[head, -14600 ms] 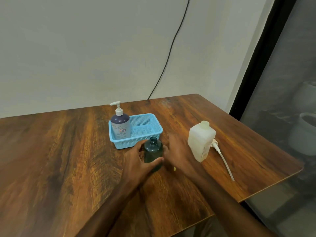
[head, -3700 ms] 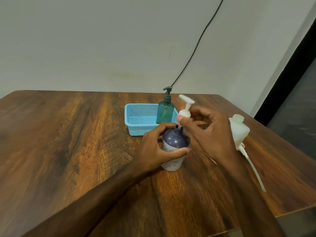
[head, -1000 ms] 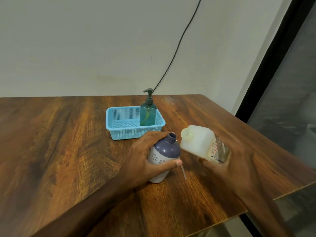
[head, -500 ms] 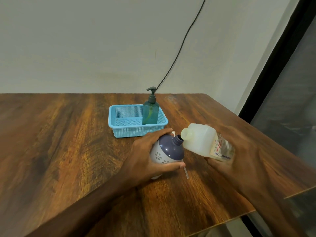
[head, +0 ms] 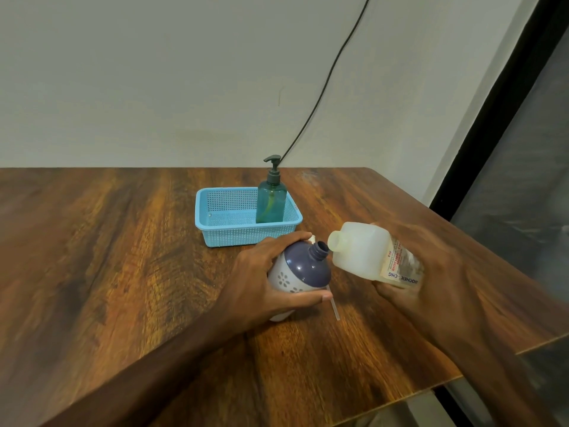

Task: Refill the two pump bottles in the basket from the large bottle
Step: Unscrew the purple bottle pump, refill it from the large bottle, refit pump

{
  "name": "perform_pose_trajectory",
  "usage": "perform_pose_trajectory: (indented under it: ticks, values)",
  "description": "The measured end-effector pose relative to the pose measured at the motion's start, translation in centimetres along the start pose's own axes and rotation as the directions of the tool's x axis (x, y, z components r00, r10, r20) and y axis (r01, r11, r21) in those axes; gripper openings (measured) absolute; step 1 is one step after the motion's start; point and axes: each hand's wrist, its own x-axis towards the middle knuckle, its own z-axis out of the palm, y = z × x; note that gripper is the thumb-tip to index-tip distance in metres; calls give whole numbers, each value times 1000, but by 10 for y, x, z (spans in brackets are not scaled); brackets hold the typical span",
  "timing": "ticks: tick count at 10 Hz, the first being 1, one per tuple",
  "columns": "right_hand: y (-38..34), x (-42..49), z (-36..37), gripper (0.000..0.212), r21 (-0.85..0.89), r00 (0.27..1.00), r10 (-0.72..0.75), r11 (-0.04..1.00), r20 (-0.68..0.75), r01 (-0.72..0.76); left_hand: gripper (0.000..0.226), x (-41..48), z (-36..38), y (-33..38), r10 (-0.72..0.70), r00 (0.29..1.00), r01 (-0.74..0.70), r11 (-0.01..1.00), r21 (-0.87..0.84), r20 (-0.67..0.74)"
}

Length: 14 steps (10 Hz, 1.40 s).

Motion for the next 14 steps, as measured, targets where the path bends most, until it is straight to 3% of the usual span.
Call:
perform_pose_trajectory:
  ticks: [2, 3, 4, 5, 6, 7, 8, 14]
  values:
    - [0, -4, 2, 67, -54, 1000, 10, 998, -24, -11, 84, 1, 0, 1, -5, 1000, 5, 1000, 1, 3]
    - [4, -3, 8, 64, -105, 994, 95, 989, -56, -100, 84, 1, 0, 2, -3, 1000, 3, 1000, 3, 4]
    - [1, -2, 5, 64, 1, 993, 116, 993, 6, -116, 83, 1, 0, 2, -7, 1000, 7, 1000, 3, 10]
    - [-3, -3, 3, 70, -41, 1000, 20, 999, -16, -20, 83, 1, 0, 2, -9, 1000, 9, 1000, 8, 10]
    - [7, -1, 8, 64, -2, 971, 217, 976, 97, -218, 84, 0, 0, 1, -14, 1000, 14, 1000, 12, 5]
    - [10, -2, 14, 68, -123, 984, 180, 976, -13, -181, 84, 1, 0, 2, -11, 1000, 11, 1000, 11, 0]
    - [5, -3, 11, 84, -183, 995, 12, 983, -103, -31, 85, 1, 0, 3, -12, 1000, 12, 1000, 11, -2]
    - [0, 9, -6, 81, -258, 998, 55, 965, -1, -54, 86, 1, 2, 5, 1, 1000, -1, 1000, 5, -18]
